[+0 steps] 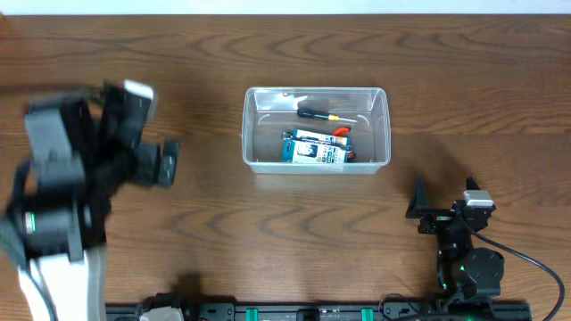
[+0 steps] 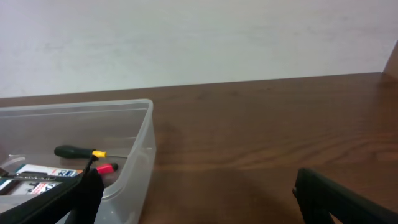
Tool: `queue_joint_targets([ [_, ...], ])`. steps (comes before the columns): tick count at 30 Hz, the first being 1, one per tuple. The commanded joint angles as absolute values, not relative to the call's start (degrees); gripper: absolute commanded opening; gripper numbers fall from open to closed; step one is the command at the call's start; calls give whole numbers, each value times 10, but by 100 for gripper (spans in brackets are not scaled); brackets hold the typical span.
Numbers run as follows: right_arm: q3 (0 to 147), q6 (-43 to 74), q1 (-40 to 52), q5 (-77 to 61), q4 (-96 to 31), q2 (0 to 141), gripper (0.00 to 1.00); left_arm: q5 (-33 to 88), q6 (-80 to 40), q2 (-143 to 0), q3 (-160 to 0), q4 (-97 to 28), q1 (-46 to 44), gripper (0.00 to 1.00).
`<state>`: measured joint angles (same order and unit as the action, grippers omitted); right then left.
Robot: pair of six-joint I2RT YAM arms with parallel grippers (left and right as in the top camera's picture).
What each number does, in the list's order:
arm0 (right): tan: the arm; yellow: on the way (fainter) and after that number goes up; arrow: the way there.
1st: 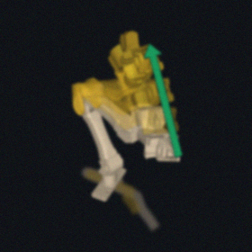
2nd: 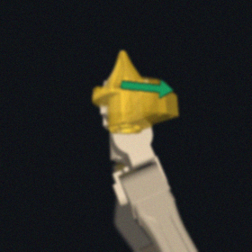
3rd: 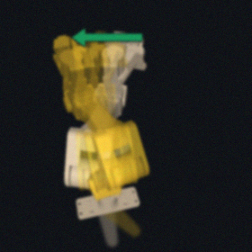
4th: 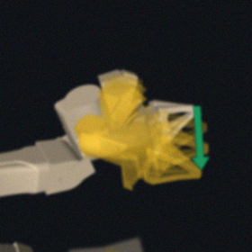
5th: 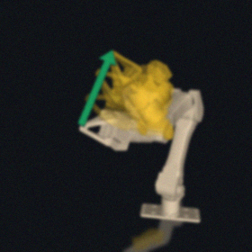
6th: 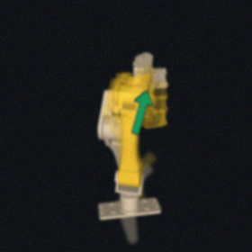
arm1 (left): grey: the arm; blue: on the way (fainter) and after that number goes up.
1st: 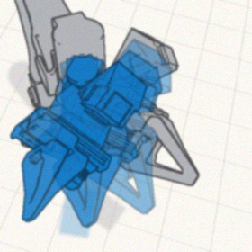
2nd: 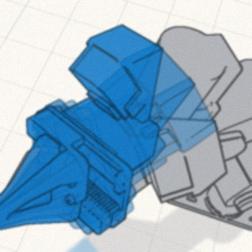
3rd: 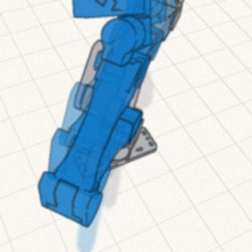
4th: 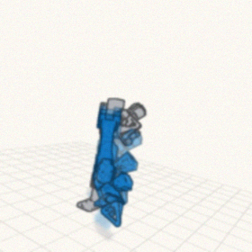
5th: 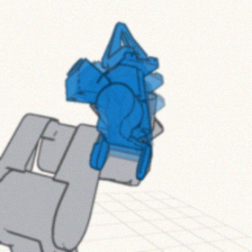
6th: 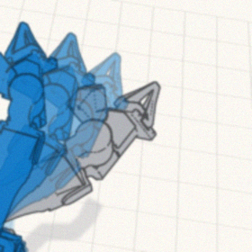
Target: Pack container
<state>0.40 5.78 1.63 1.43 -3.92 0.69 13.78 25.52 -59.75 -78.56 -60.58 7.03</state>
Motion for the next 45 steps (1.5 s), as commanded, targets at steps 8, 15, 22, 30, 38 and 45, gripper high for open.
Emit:
queue_joint_targets([
  [8, 3, 51, 17, 10, -43, 3, 99, 157, 254, -355, -538, -588, 27, 98],
  [15, 3, 51, 17, 10, -43, 3, 99, 249, 251, -208, -395, -336, -30, 98],
  [22, 3, 51, 17, 10, -43, 3, 99, 236, 232, -125, -263, -153, -41, 98],
  [30, 3, 51, 17, 11, -43, 3, 99, 231, 166, -68, -117, 8, -41, 98],
  [38, 3, 51, 17, 10, -43, 3, 99, 162, 151, -14, -34, 77, -22, 98],
  [45, 3, 51, 17, 10, -43, 3, 99, 153, 151, -1, -2, 97, 1, 98],
])
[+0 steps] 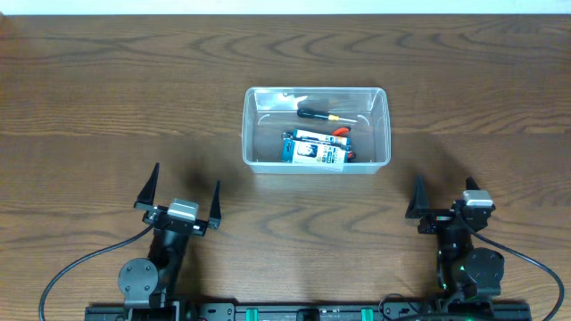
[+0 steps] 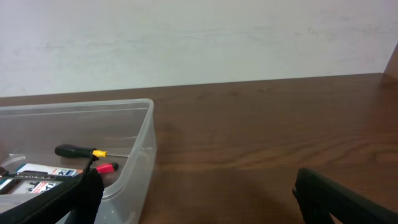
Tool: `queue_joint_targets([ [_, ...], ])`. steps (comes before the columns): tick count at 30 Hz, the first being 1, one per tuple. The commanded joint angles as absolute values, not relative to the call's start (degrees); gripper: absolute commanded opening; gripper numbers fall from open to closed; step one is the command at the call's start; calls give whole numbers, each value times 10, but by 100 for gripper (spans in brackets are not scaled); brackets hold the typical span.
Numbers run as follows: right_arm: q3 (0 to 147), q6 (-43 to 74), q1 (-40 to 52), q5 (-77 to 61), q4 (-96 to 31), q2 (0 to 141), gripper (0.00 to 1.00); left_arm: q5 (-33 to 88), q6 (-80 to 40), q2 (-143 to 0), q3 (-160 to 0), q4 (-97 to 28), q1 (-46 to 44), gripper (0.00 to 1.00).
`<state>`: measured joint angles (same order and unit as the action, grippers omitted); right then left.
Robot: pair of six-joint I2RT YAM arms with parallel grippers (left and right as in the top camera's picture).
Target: Pack container
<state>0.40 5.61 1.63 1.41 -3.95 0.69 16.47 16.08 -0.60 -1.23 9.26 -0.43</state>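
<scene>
A clear plastic container (image 1: 317, 162) (image 2: 140, 134) stands at the table's centre. Inside it lie a black-handled screwdriver with a yellow collar (image 1: 314, 112) (image 2: 73, 151), a small red item (image 1: 342, 132) (image 2: 107, 167) and a blue-and-white package (image 1: 314, 151) (image 2: 36, 173). My left gripper (image 1: 180, 191) rests open near the front edge, left of the container, holding nothing. Right of the container, near the front edge, my right gripper (image 1: 443, 200) (image 2: 199, 202) is open and empty, its left fingertip (image 2: 84, 190) showing in front of the container's corner.
The brown wooden table (image 1: 107, 89) runs to a pale wall at the back. Both arm bases and their cables sit along the front edge. Nothing else lies on the wood.
My left arm was raised and blurred over the table's left side. It now sits low at the front edge with its gripper open. The right arm and the container's contents have not changed.
</scene>
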Motion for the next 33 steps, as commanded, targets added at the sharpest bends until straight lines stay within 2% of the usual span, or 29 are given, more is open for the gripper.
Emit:
queue_joint_targets([
  [1, 3, 51, 17, 10, -43, 3, 99, 153, 151, -1, -2, 88, 1, 98],
  [5, 3, 51, 17, 10, -43, 3, 99, 150, 154, -1, -2, 64, 1, 98],
  [9, 3, 51, 17, 10, -43, 3, 99, 136, 153, -1, -2, -29, 1, 98],
  [33, 3, 51, 17, 10, -43, 3, 99, 128, 134, -2, -2, -29, 1, 98],
])
